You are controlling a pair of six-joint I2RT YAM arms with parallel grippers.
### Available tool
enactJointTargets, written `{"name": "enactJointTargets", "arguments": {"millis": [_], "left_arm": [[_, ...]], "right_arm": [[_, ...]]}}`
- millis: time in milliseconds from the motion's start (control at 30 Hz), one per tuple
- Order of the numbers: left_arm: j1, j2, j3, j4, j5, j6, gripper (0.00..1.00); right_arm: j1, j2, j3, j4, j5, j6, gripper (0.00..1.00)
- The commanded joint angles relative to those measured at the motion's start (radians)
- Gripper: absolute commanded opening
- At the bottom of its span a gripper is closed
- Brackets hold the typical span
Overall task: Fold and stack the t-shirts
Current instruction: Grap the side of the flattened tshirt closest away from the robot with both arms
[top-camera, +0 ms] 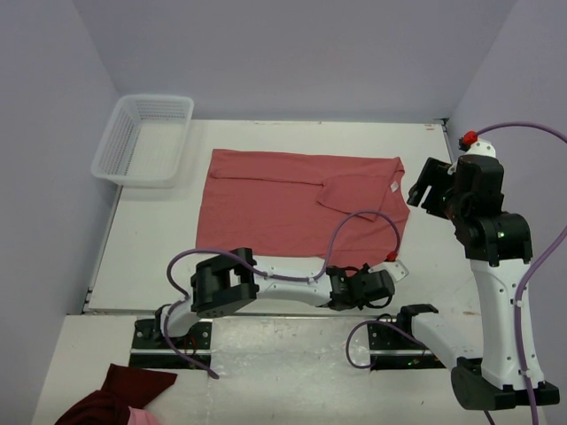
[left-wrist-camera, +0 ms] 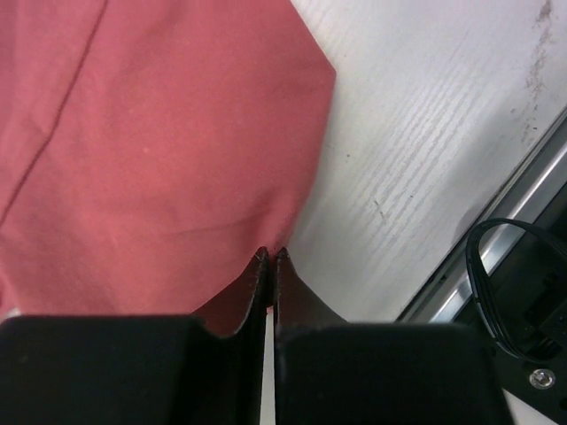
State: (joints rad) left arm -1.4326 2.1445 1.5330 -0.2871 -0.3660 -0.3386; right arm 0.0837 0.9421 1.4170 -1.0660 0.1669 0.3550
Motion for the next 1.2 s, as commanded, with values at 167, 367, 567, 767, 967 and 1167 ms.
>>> {"name": "enactJointTargets", "arguments": {"millis": [167, 367, 567, 767, 967, 1167], "left_arm": [[0.057, -0.170, 0.069, -0.027, -0.037, 0.087, 0.00], [0.155, -0.225, 0.069, -0.027, 0.019, 0.124, 0.00], [0.264, -0.218, 0.064, -0.006, 0.070, 0.157, 0.00], [0.369, -0.175, 0.055, 0.023, 0.147, 0.174, 0.09], [0.472, -0.144, 0.041, 0.013, 0.122, 0.185, 0.56], [0.529, -0.302, -0.074, 0.023, 0.010, 0.125, 0.81]], "right_arm": [[-0.001, 0.014, 0.005, 0.014, 0.023, 0.004, 0.72], [-0.001, 0.026, 0.004, 0.015, 0.003, 0.009, 0.72], [-0.001, 0.043, -0.018, 0.020, -0.021, 0.012, 0.72], [0.013, 0.069, -0.056, 0.050, -0.069, 0.038, 0.72], [0.093, 0.170, -0.170, 0.162, -0.185, 0.090, 0.68], [0.136, 0.256, -0.300, 0.339, -0.326, 0.144, 0.59]]}}
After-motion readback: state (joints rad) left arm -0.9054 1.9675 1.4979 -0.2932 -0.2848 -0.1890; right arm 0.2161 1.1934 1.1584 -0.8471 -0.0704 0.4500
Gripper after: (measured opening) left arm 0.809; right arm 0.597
